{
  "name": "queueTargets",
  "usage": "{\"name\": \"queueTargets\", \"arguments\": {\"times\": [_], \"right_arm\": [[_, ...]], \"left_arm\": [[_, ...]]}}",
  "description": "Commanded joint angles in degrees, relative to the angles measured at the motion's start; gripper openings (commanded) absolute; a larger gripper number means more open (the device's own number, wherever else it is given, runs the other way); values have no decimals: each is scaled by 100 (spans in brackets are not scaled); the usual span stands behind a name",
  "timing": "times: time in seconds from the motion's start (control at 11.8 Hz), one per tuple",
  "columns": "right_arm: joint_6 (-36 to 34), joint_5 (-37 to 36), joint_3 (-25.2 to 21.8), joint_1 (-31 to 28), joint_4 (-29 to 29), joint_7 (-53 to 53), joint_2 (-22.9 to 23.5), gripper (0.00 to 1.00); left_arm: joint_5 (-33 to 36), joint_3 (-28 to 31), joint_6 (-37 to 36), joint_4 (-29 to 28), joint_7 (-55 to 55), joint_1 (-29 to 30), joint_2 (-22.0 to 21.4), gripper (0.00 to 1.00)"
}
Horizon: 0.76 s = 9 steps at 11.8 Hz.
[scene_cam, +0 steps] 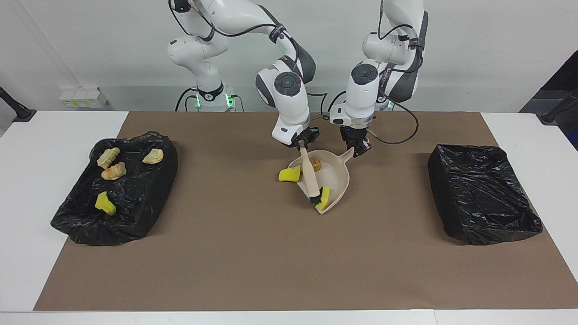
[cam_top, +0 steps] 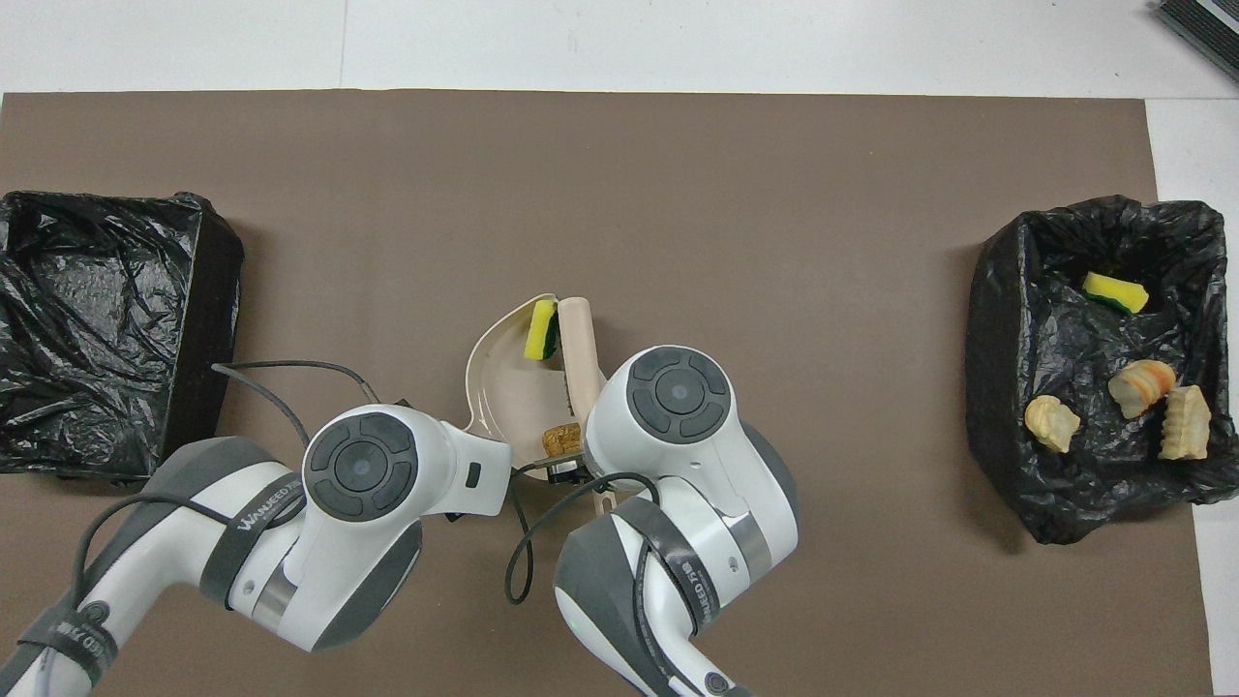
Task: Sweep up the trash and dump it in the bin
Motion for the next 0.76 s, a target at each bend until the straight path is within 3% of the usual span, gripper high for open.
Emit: {"name": "queueTargets", "arguments": {"times": [0.0, 0.34, 0.51, 0.68], "right_arm": [[-655, 78, -21, -308, 96, -6, -346, 0], [-1115, -447, -31, -1065, -394, -268, -768, 0], [-888, -546, -39, -1355, -859, -690, -953, 0], [-466, -773, -31, -1417, -1081, -762, -771, 0]], "left_arm": [[-35, 59, 186, 46, -406, -82, 60, 0], [-35, 59, 204, 37, -486, -82, 60, 0], [-35, 59, 195, 20, -495, -82, 51, 0], [-35, 59, 186, 20, -512, -82, 51, 0]]}}
